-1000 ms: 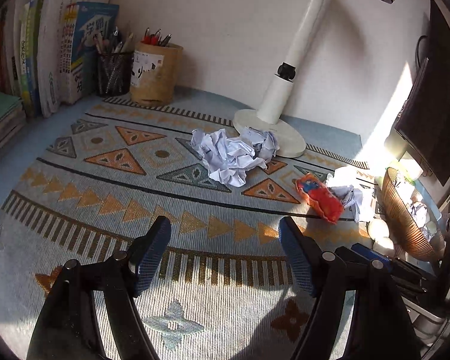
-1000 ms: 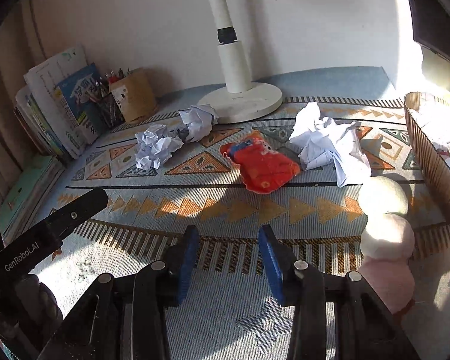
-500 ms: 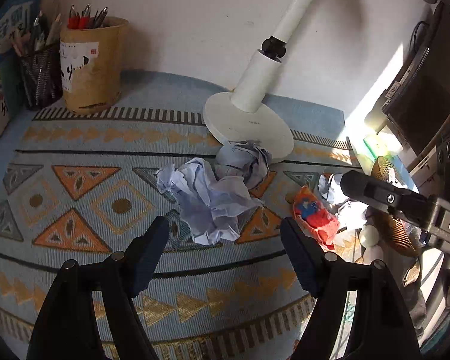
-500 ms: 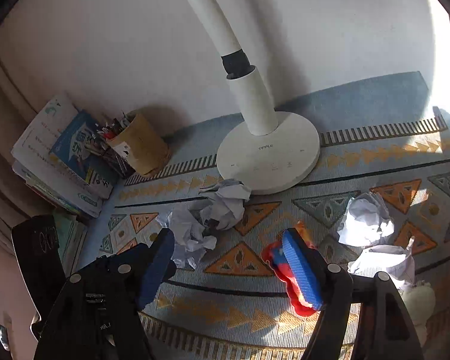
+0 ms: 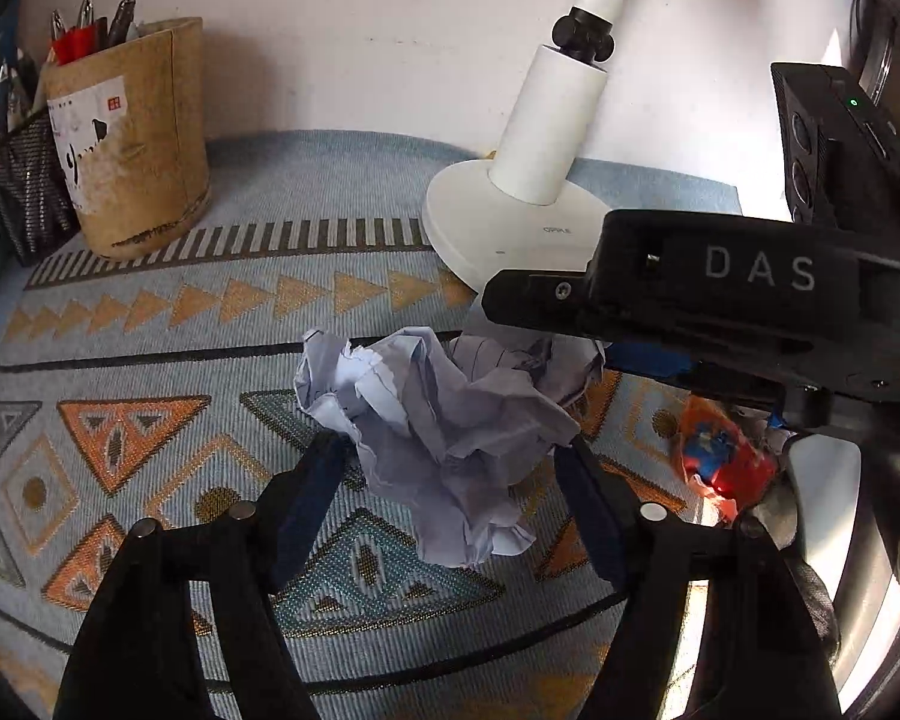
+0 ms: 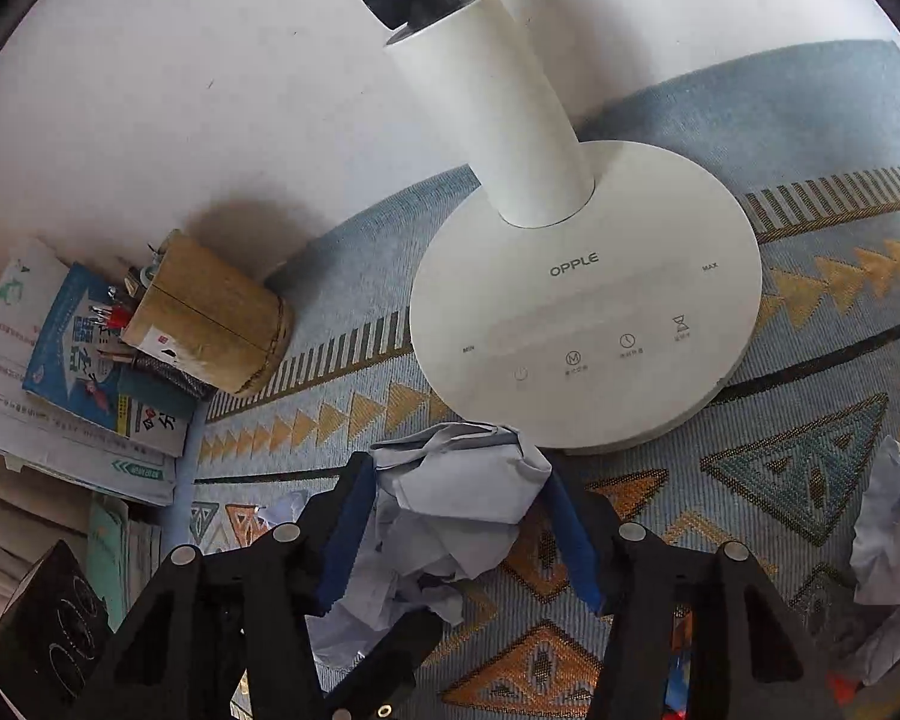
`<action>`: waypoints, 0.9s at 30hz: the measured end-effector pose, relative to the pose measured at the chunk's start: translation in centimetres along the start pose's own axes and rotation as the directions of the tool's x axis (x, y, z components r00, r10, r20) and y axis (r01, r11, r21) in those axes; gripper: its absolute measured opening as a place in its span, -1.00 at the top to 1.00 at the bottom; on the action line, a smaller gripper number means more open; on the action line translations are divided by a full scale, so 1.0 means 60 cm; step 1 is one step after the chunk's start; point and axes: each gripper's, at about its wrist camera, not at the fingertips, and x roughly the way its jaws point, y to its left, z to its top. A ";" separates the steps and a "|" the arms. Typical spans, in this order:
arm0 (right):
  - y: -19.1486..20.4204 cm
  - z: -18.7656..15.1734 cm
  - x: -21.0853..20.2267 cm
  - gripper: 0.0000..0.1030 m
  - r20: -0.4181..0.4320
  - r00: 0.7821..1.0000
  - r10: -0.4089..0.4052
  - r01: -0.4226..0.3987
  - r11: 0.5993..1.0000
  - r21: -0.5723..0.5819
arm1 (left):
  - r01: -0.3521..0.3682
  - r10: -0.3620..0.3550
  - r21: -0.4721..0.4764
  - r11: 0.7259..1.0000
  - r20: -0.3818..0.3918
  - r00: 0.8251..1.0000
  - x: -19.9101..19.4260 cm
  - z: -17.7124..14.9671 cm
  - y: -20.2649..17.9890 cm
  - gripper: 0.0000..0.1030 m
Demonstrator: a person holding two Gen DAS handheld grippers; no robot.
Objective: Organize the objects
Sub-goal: 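Grasp a crumpled paper with the left tool while the right tool grasps another, then lift both crumpled papers and carry them toward the amber bowl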
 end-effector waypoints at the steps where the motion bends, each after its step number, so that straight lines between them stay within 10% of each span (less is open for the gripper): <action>1: -0.002 -0.002 -0.008 -0.04 0.015 1.000 0.014 -0.014 1.000 0.003 | 0.013 -0.013 -0.003 1.000 0.006 1.000 -0.002 -0.001 0.001 0.10; 13: -0.088 -0.151 -0.248 -0.04 0.084 0.991 0.104 -0.102 0.994 -0.035 | 0.035 -0.037 0.014 0.999 0.140 0.989 -0.170 -0.079 -0.058 0.19; 27: -0.176 -0.287 -0.242 -0.28 0.025 0.998 0.052 -0.045 0.970 -0.239 | 0.022 -0.009 -0.075 0.997 0.165 0.986 -0.167 -0.202 -0.121 0.19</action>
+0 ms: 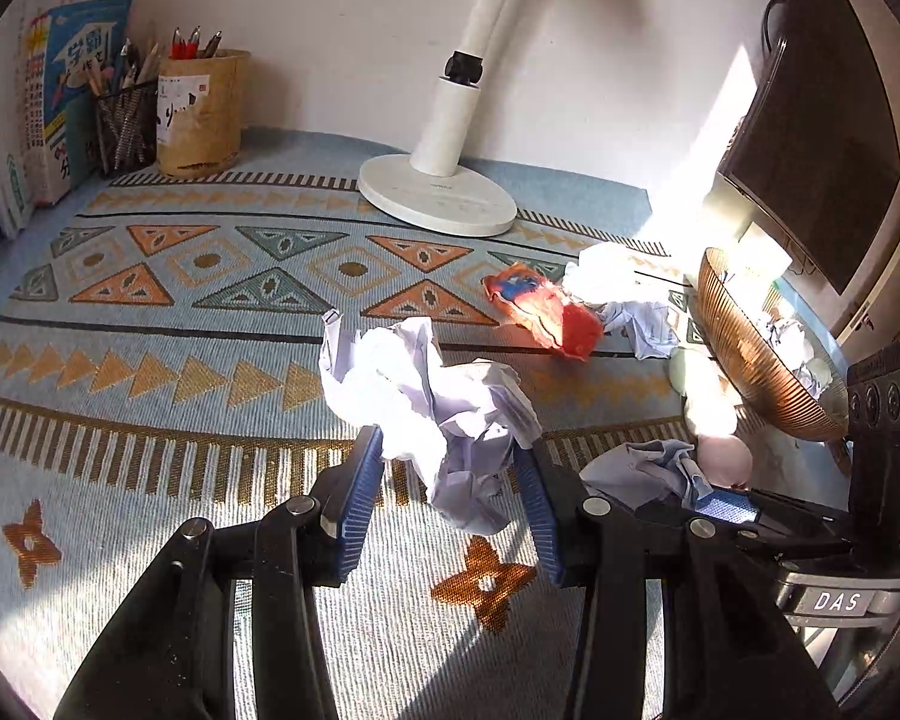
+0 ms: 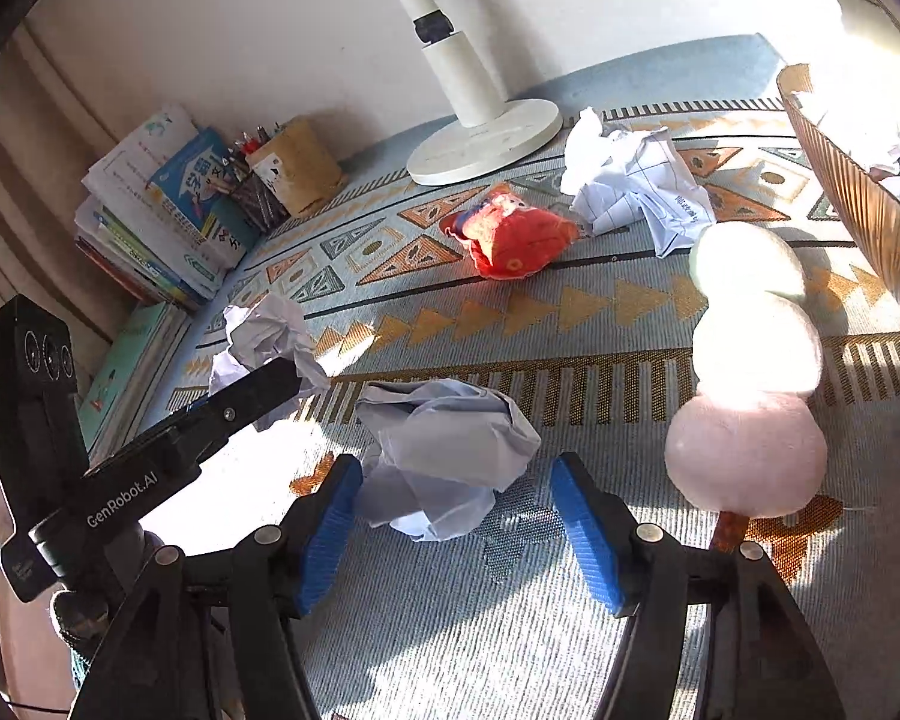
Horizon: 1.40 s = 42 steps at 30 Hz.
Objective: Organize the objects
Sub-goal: 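Lift both crumpled papers and carry them toward the amber bowl, then open both tools over the amber bowl to drop the papers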
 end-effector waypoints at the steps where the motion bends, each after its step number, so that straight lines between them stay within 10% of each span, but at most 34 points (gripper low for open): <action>1: 0.003 -0.001 -0.001 -0.28 0.009 1.000 -0.008 0.008 1.000 -0.015 | 0.005 -0.005 -0.006 1.000 0.010 1.000 -0.004 -0.001 0.003 0.19; 16: 0.001 0.009 0.017 -0.28 -0.003 1.000 0.028 -0.028 0.997 0.071 | 0.008 -0.008 0.003 1.000 0.029 1.000 -0.008 -0.004 0.000 0.15; 20: 0.014 0.005 0.017 0.36 0.015 1.000 -0.018 0.018 0.999 0.037 | 0.002 -0.002 0.007 1.000 0.028 1.000 -0.008 -0.004 -0.001 0.14; 27: 0.001 0.009 -0.072 0.38 0.150 0.987 -0.061 0.052 0.997 0.065 | -0.042 0.041 0.023 0.999 0.031 0.999 -0.010 -0.001 -0.018 0.15; 30: -0.033 0.036 -0.178 0.38 0.286 0.947 -0.147 0.124 0.987 0.098 | 0.008 -0.013 0.091 0.996 0.053 0.999 -0.028 0.017 -0.074 0.15; 36: -0.162 0.051 -0.346 0.37 0.382 0.801 -0.461 0.341 0.875 0.342 | 0.256 -0.273 0.236 0.937 0.040 0.961 -0.025 0.098 -0.264 0.14; 42: -0.258 0.047 -0.379 0.36 0.322 0.799 -0.508 0.342 0.824 0.451 | 0.381 -0.377 0.289 0.878 -0.071 0.923 0.063 0.114 -0.409 0.15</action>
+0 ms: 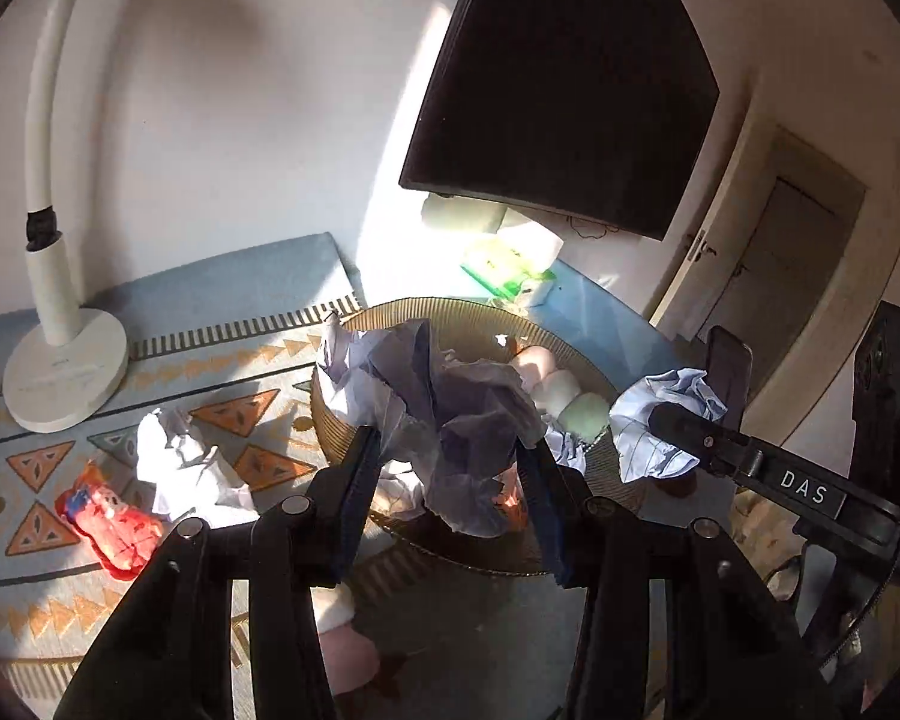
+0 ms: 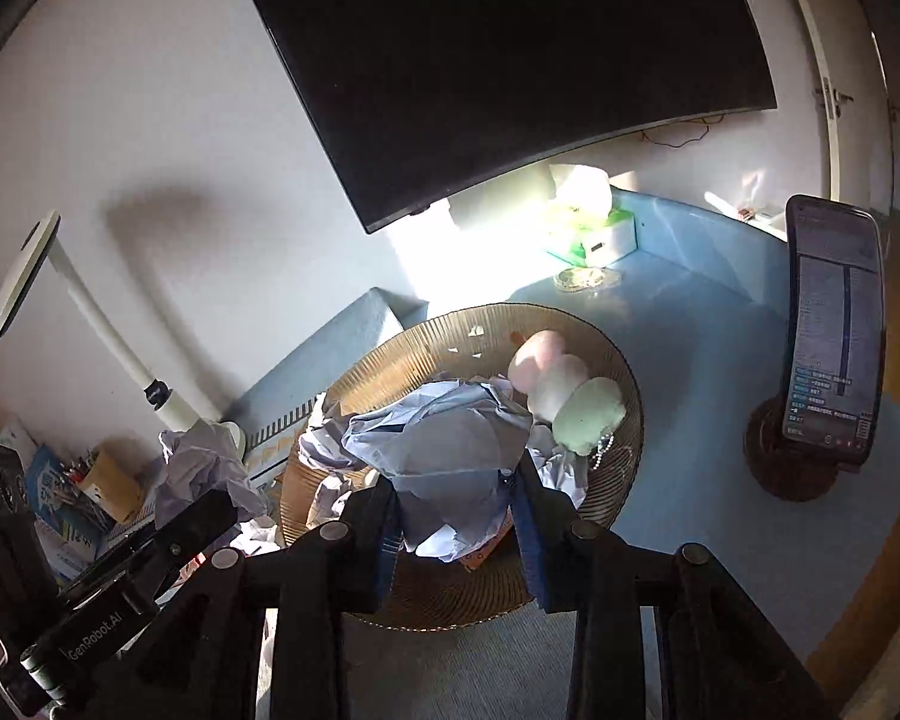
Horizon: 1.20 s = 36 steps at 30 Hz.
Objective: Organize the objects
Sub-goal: 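Open both tools over the amber bowl to drop the papers, then move both open tools back over the rug toward the red snack bag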
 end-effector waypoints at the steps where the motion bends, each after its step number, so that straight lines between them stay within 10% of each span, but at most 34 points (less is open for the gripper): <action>1: -0.005 0.002 0.009 0.31 -0.019 1.000 0.012 -0.012 1.000 0.000 | 0.003 -0.003 0.008 1.000 -0.011 1.000 0.016 0.002 -0.007 0.14; 8: -0.039 -0.008 0.029 0.11 -0.067 0.997 0.041 -0.038 0.998 0.049 | 0.019 -0.025 -0.041 0.999 -0.161 0.987 0.079 -0.013 0.006 -0.10; 15: -0.005 -0.005 0.058 0.09 -0.100 0.995 0.006 -0.009 0.999 -0.036 | 0.037 -0.045 -0.080 0.996 -0.102 0.994 0.017 -0.022 0.036 -0.10; 23: 0.009 -0.003 0.052 -0.28 -0.120 0.993 -0.019 0.012 0.998 -0.058 | -0.086 0.086 -0.137 0.987 -0.007 0.996 -0.109 -0.049 0.128 -0.10; 30: 0.163 -0.076 0.028 -0.28 -0.145 0.978 0.149 -0.180 0.956 -0.231 | -0.306 0.355 -0.369 0.878 0.073 0.932 -0.238 -0.106 0.275 -0.10; 36: 0.271 -0.217 0.091 -0.28 -0.211 0.953 0.218 -0.281 0.893 -0.350 | -0.372 0.407 -0.386 0.844 0.010 0.913 -0.226 -0.154 0.325 -0.10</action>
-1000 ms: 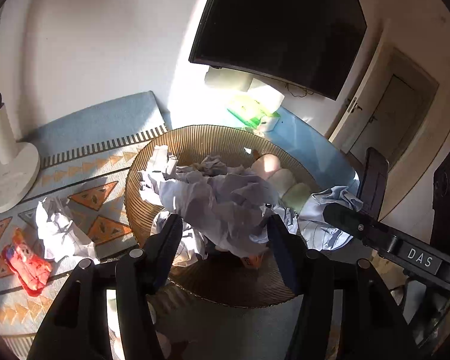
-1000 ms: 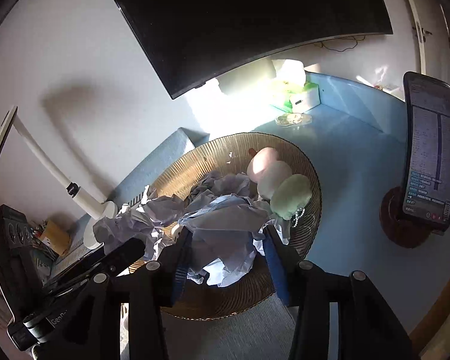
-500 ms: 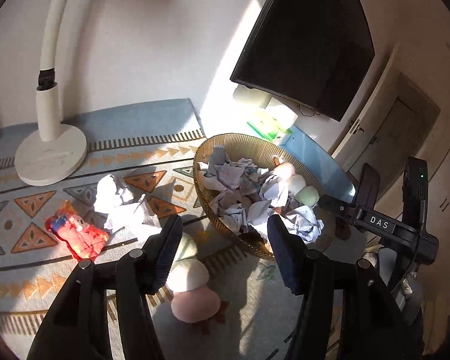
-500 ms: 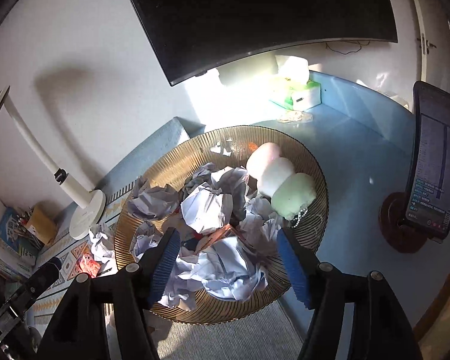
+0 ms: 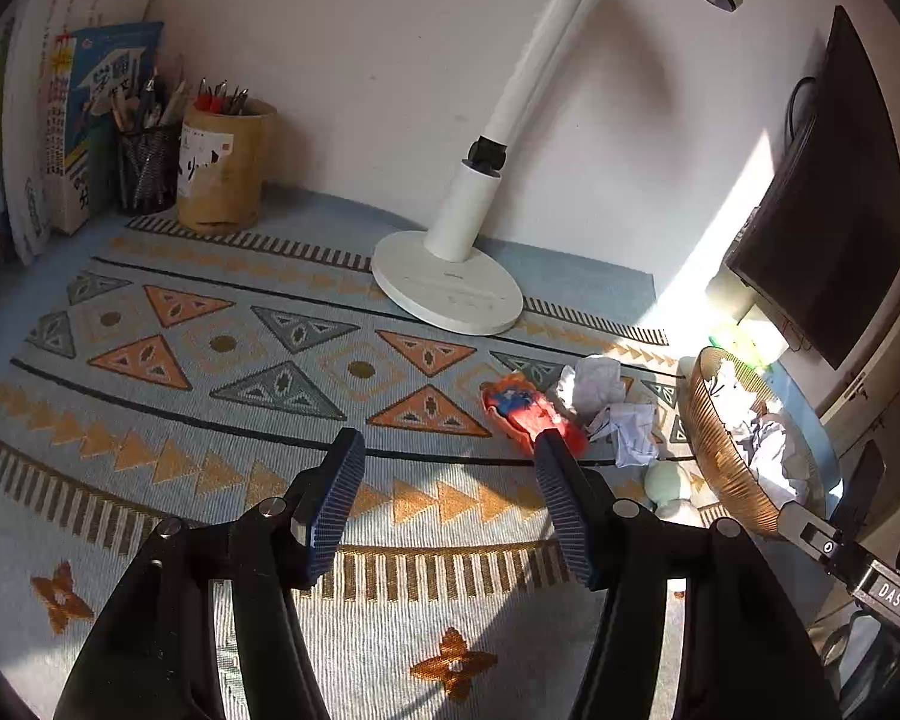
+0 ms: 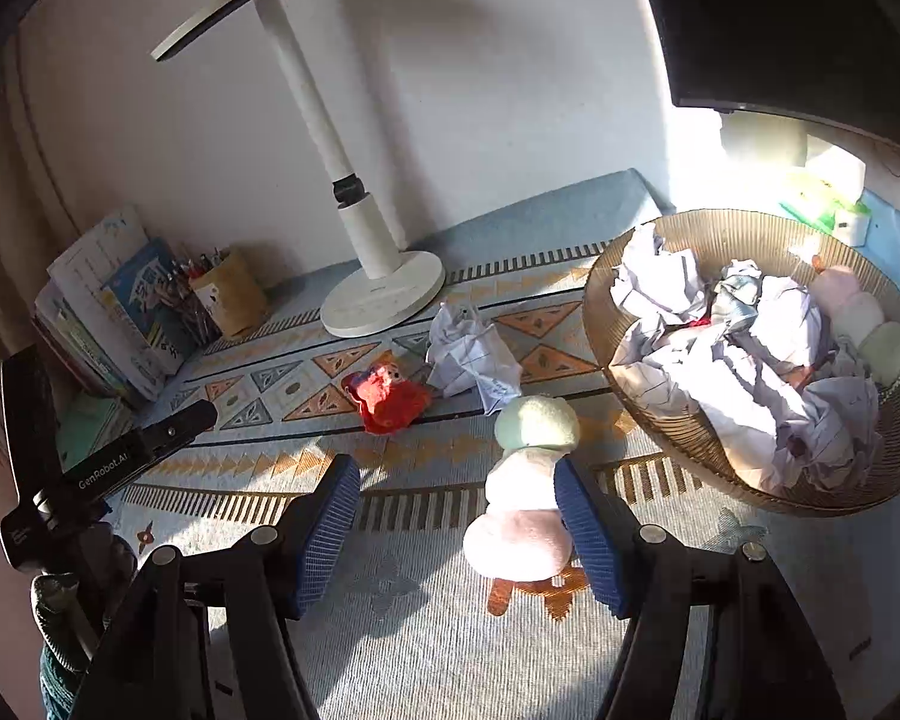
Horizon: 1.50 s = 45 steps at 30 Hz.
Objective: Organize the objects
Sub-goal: 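Move both open tools back over the rug toward the red snack bag, then grasp the red snack bag with the left tool while the right tool grasps grid paper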
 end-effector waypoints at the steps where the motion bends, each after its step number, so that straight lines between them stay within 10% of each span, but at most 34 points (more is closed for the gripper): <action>1: 0.006 -0.015 0.015 -0.23 0.008 1.000 -0.024 0.024 0.999 -0.028 | -0.001 0.001 0.000 1.000 -0.012 1.000 0.013 -0.009 0.003 -0.10; 7: -0.010 -0.033 0.028 -0.03 0.053 0.998 -0.031 0.032 0.999 -0.022 | -0.045 0.045 0.031 0.999 -0.012 0.999 0.037 -0.048 0.004 -0.10; 19: -0.016 0.013 0.071 -0.03 -0.115 0.992 -0.045 0.039 0.997 -0.059 | -0.099 0.107 0.077 0.992 -0.113 0.988 0.065 -0.047 -0.022 -0.10; 24: -0.025 0.103 0.108 -0.03 -0.148 0.981 -0.123 0.100 0.983 -0.153 | 0.052 -0.053 -0.012 0.999 -0.203 0.978 0.112 0.017 -0.074 -0.10; 29: -0.028 0.136 0.180 -0.03 -0.278 0.951 -0.137 0.074 0.971 -0.226 | 0.036 -0.048 -0.046 0.998 -0.277 0.960 0.199 0.053 -0.101 -0.10; 37: 0.010 0.141 0.231 0.06 -0.236 0.943 -0.237 0.137 0.917 -0.373 | -0.155 0.173 0.090 0.984 -0.251 0.952 0.247 0.030 -0.128 -0.10; 38: 0.013 0.140 0.232 0.42 -0.240 0.945 -0.224 0.122 0.918 -0.377 | -0.145 0.161 0.077 0.986 -0.260 0.952 0.250 0.029 -0.121 -0.06; 45: 0.027 0.147 0.163 0.40 -0.154 0.983 -0.101 0.057 0.962 -0.268 | -0.038 0.066 0.106 0.994 -0.271 0.960 0.212 0.029 -0.087 0.58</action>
